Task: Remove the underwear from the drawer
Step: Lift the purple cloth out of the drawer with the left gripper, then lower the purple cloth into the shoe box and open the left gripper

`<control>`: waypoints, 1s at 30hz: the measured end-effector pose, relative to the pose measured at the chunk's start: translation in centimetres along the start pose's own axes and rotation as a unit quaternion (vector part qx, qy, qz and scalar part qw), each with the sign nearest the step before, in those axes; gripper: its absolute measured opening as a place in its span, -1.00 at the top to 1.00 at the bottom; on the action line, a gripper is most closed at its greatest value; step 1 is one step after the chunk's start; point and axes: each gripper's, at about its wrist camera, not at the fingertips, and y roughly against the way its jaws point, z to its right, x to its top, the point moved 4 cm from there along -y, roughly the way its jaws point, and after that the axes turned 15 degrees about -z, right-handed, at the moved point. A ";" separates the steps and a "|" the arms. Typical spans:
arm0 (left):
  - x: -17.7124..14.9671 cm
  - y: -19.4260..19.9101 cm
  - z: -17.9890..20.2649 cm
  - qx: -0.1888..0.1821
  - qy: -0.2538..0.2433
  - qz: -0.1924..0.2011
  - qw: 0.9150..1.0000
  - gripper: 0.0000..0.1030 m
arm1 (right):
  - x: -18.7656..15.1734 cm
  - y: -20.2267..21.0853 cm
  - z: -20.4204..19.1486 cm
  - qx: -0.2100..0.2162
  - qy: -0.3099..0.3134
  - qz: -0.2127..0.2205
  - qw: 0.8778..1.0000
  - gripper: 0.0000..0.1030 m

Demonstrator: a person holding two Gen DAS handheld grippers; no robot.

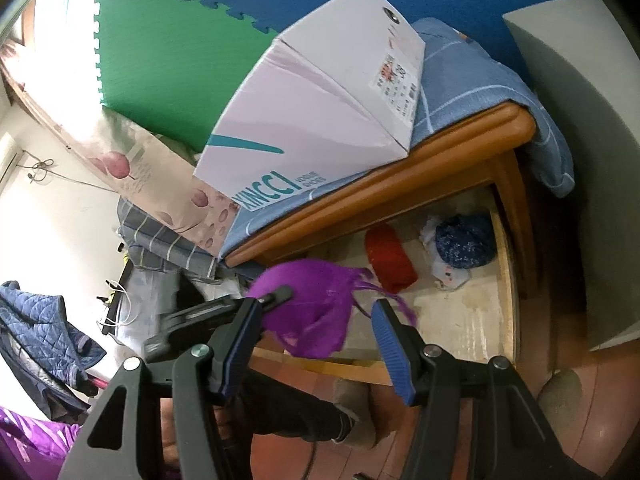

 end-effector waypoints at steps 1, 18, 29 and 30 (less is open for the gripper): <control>-0.2 0.5 0.6 0.000 -0.006 0.001 1.000 0.75 | 0.0 -0.1 0.1 0.000 -0.003 -0.002 1.000 -0.14; -3.3 13.4 12.7 -0.030 -0.147 0.036 0.988 0.75 | 0.1 -0.2 1.2 -0.009 -0.026 0.000 1.000 -0.14; 3.1 19.7 25.8 -0.041 -0.252 0.100 0.962 0.73 | -0.3 -0.4 1.3 -0.014 -0.025 -0.010 1.000 -0.14; 4.1 19.4 26.5 -0.037 -0.260 0.106 0.959 0.73 | -0.4 -0.4 1.3 -0.017 -0.024 -0.012 0.999 -0.14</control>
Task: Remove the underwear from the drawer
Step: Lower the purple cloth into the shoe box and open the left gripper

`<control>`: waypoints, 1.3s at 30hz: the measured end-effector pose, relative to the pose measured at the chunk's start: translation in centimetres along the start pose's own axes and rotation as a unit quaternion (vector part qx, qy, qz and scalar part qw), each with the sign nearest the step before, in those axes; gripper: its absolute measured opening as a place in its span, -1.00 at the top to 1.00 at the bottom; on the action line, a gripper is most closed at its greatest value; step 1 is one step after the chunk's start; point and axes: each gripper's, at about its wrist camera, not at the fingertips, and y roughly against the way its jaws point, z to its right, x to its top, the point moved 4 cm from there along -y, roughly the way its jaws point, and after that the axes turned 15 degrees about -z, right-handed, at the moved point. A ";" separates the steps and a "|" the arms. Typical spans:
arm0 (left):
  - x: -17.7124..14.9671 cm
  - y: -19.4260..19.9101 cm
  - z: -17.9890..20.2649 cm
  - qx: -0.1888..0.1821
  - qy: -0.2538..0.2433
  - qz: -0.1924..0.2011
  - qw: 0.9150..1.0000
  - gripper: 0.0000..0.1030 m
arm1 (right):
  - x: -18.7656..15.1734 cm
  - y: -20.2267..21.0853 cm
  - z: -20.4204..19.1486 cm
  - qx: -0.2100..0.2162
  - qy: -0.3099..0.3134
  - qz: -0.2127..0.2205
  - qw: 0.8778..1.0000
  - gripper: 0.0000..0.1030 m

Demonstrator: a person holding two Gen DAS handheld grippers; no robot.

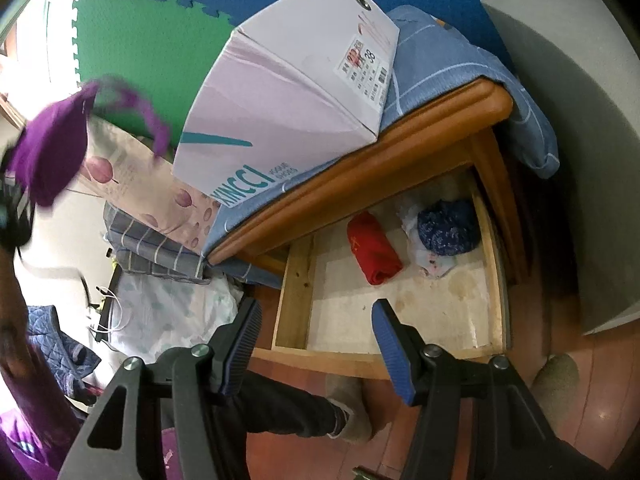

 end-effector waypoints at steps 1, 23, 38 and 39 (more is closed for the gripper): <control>1.1 -0.8 0.0 0.002 -0.005 0.003 1.000 0.73 | -0.1 0.0 0.0 -0.002 0.002 -0.001 1.000 -0.14; 9.8 -17.3 -8.8 0.060 0.005 -0.064 0.996 0.72 | -0.4 -1.6 -0.9 -0.003 0.026 -0.038 0.999 -0.14; 8.4 -18.9 -11.7 0.142 -0.016 -0.066 0.988 -0.81 | -0.7 -2.4 -1.0 -0.010 0.035 -0.054 0.998 -0.14; 8.4 -18.8 -11.7 0.148 -0.017 -0.064 0.987 -0.87 | -0.7 -2.4 -1.0 -0.011 0.034 -0.055 0.998 -0.14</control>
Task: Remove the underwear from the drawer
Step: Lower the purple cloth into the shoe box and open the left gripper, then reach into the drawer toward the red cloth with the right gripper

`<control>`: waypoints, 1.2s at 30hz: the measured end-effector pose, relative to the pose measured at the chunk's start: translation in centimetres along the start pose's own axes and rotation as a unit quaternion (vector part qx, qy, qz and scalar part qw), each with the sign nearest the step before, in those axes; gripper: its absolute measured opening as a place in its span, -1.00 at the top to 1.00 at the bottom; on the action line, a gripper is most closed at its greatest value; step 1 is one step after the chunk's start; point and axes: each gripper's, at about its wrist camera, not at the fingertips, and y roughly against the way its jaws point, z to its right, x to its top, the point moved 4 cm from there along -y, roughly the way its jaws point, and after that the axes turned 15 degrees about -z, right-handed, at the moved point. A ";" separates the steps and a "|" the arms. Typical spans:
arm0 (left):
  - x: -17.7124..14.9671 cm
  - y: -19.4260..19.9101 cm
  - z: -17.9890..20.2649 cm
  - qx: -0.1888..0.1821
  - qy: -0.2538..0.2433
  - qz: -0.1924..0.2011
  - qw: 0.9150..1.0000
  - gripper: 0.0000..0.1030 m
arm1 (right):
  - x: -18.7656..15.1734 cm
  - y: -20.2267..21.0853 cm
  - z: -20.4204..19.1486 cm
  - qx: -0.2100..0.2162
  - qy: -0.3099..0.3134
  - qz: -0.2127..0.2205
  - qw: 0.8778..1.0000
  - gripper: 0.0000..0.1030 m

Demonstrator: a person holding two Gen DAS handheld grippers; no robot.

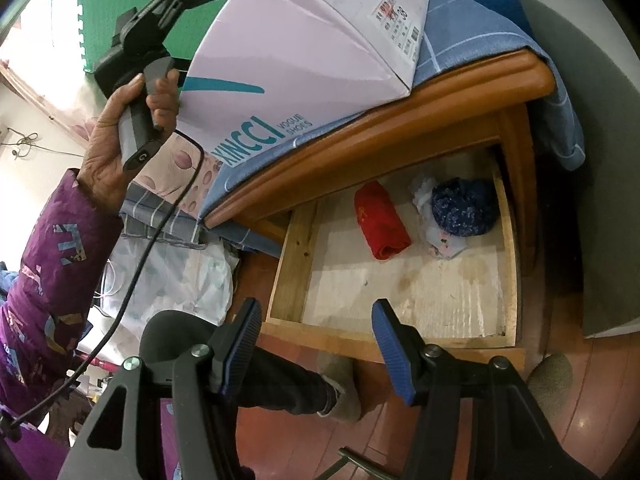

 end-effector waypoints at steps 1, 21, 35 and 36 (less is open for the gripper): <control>-0.3 0.2 0.0 0.008 0.005 -0.002 1.000 -0.96 | 0.0 0.0 0.1 -0.001 -0.001 0.000 1.000 -0.14; -18.5 14.3 -4.3 0.036 0.004 0.109 0.993 -0.98 | 1.4 -8.2 -7.4 -0.271 0.270 -0.067 0.921 -0.13; -23.5 13.1 -11.8 0.013 0.060 0.094 0.994 -0.98 | 6.8 -22.2 -4.9 -0.462 0.338 -0.206 0.793 0.21; -23.6 13.0 -12.0 0.011 0.061 0.092 0.994 -0.98 | 7.0 -22.8 -4.6 -0.470 0.338 -0.206 0.789 0.18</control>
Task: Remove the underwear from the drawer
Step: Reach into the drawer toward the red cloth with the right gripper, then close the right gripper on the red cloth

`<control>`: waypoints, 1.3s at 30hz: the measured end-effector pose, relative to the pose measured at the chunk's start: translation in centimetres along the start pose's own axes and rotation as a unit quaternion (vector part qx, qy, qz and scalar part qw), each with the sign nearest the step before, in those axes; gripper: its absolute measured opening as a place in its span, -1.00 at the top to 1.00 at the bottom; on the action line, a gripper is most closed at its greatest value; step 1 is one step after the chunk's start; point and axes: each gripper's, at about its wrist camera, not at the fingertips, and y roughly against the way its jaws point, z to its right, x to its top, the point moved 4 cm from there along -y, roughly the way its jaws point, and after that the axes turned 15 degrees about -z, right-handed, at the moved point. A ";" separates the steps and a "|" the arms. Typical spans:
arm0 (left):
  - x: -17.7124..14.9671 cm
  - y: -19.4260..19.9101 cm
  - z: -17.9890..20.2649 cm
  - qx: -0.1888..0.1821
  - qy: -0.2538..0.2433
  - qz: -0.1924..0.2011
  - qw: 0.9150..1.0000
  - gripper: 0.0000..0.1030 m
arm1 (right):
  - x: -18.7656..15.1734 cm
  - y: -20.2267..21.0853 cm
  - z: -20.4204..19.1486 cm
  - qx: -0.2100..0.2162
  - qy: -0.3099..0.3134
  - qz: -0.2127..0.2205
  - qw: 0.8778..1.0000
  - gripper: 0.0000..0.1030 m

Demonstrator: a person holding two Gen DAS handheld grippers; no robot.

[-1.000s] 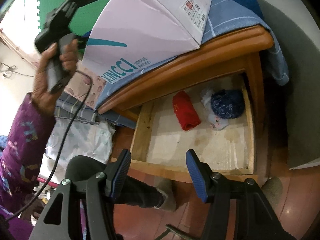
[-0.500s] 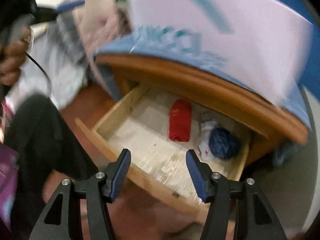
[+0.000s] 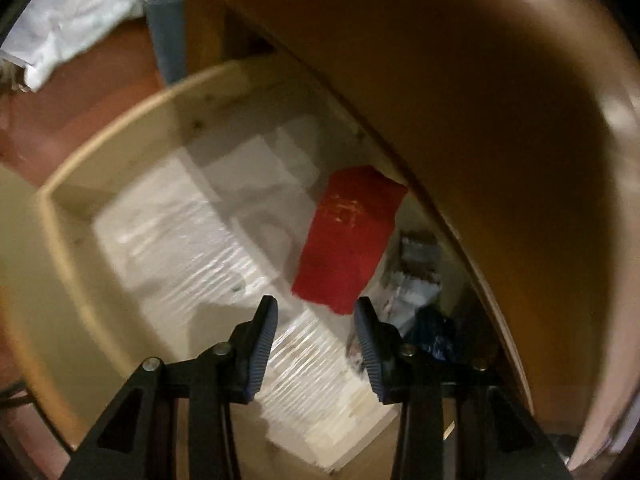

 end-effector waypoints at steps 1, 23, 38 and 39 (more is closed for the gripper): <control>0.0 0.0 -0.1 -0.001 0.000 0.000 1.000 -0.98 | 0.4 -0.3 -0.3 -0.015 0.006 0.012 1.000 0.18; -0.6 -1.9 -0.6 -0.024 0.011 -0.036 0.999 -0.98 | 2.9 -11.0 0.5 -0.081 0.061 -0.071 0.992 -0.09; -0.7 -3.1 -1.0 -0.020 0.020 -0.059 0.998 -0.98 | 1.5 -14.5 1.7 -0.062 0.095 -0.056 0.992 0.54; -0.7 -3.2 -1.0 -0.019 0.020 -0.061 0.998 -0.98 | 1.4 -14.5 1.8 -0.063 0.096 -0.052 0.992 0.55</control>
